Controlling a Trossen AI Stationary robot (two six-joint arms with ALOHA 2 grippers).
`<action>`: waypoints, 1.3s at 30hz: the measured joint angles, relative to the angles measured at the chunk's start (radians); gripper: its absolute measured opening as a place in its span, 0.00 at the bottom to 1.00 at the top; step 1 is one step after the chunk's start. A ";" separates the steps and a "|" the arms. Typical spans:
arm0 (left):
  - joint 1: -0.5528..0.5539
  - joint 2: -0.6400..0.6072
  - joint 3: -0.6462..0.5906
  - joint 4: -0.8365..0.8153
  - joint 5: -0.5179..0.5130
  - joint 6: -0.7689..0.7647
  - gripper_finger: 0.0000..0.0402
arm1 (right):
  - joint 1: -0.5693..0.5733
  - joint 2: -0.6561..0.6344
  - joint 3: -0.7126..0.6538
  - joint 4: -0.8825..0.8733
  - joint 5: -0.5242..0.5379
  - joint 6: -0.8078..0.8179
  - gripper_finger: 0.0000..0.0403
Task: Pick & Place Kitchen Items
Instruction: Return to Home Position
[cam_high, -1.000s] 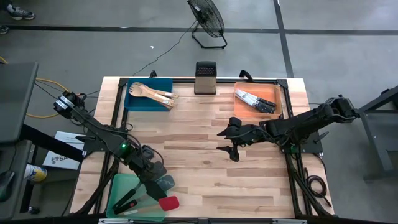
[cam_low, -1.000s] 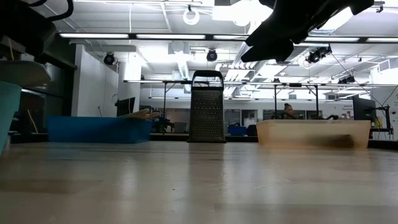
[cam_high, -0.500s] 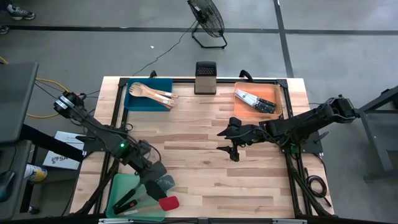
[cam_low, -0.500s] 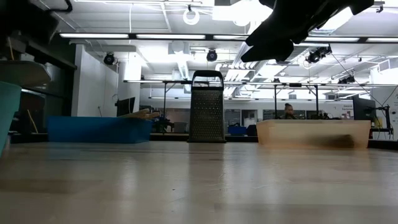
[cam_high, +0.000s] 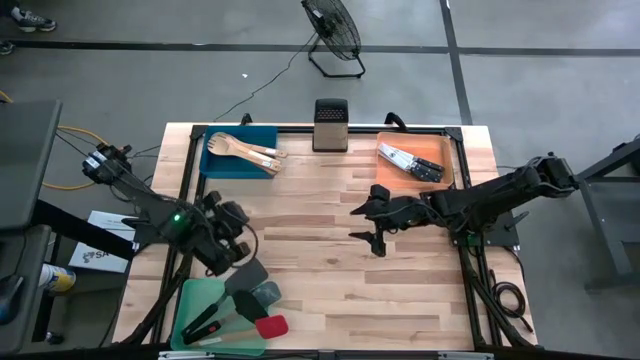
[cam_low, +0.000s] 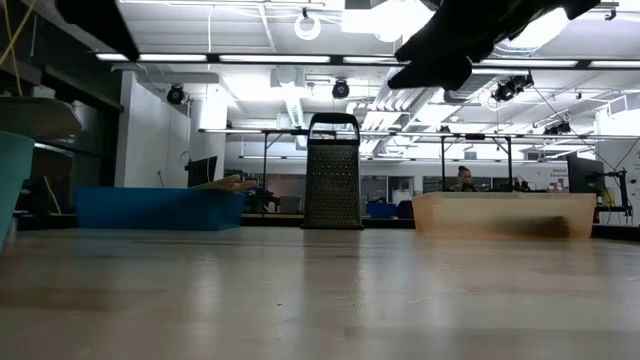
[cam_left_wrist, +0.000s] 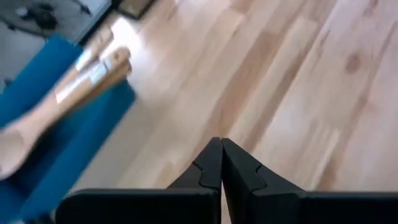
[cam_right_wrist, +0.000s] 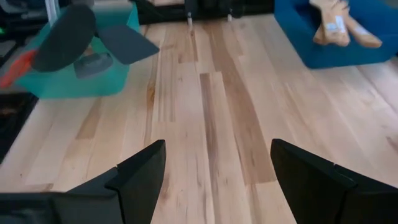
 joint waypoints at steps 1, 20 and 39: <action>0.018 -0.013 -0.011 0.030 -0.017 0.040 0.00 | -0.004 -0.009 0.000 0.001 -0.001 0.000 0.70; 0.555 -0.450 -0.550 1.080 0.310 0.930 0.00 | -0.239 -0.112 -0.203 0.366 -0.335 0.041 0.70; 0.912 -0.611 -0.926 1.562 0.692 0.984 0.00 | -0.472 -0.300 -0.552 0.773 -0.505 0.167 0.70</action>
